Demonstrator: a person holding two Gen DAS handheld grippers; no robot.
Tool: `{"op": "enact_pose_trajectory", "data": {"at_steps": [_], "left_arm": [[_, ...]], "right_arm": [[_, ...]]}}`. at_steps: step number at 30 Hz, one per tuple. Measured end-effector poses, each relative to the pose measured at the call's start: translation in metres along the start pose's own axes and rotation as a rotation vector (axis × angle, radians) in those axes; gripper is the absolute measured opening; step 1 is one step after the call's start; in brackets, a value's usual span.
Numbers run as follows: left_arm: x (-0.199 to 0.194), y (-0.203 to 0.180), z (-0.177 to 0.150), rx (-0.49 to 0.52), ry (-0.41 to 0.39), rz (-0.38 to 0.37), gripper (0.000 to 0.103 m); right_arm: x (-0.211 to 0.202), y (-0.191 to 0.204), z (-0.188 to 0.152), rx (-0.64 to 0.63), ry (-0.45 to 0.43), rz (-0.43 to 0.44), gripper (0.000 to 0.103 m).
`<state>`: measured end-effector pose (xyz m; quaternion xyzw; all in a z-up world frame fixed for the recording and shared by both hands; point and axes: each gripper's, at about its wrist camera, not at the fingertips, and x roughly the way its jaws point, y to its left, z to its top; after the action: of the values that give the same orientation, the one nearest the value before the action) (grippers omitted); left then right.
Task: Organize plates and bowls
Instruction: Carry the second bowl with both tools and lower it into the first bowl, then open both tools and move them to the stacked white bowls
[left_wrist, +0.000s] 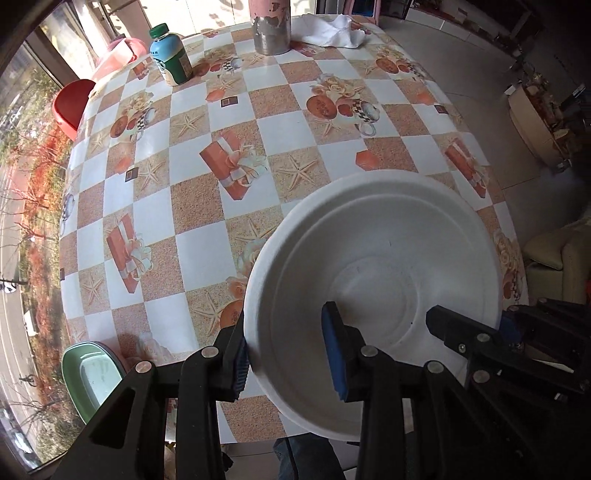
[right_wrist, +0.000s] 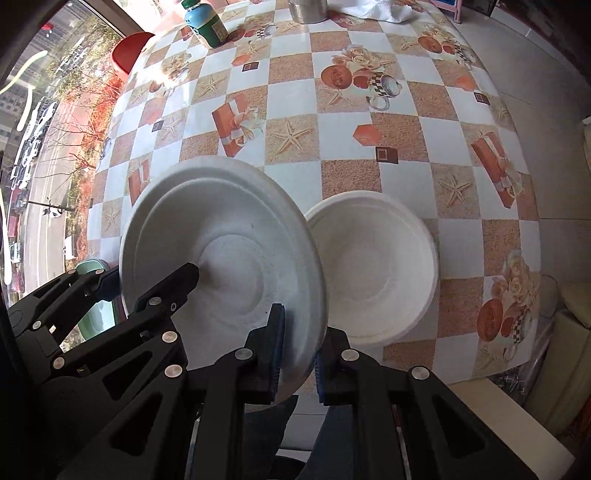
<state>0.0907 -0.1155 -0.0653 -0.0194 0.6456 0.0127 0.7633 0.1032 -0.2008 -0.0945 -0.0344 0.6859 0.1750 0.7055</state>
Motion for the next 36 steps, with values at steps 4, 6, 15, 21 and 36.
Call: {"op": "enact_pose_trajectory", "data": {"at_steps": [4,6,15,21,36], "left_arm": [[0.008,-0.026,0.012,0.042,0.021,-0.011,0.038],[0.013,-0.039,0.014,0.07,0.028,-0.006,0.038],[0.044,-0.065,0.026,0.077,0.093,-0.016,0.038],[0.052,-0.073,0.032,0.095,0.105,-0.008,0.048],[0.02,-0.029,0.008,0.036,0.053,0.032,0.103]], "right_arm": [[-0.008,-0.028,0.001,0.05,-0.021,0.008,0.016],[-0.009,-0.044,-0.002,0.089,-0.015,0.013,0.016],[0.009,-0.084,0.005,0.159,0.015,0.004,0.016],[0.022,-0.097,0.014,0.147,0.029,0.001,0.016],[0.008,-0.116,0.006,0.119,0.001,-0.044,0.098]]}}
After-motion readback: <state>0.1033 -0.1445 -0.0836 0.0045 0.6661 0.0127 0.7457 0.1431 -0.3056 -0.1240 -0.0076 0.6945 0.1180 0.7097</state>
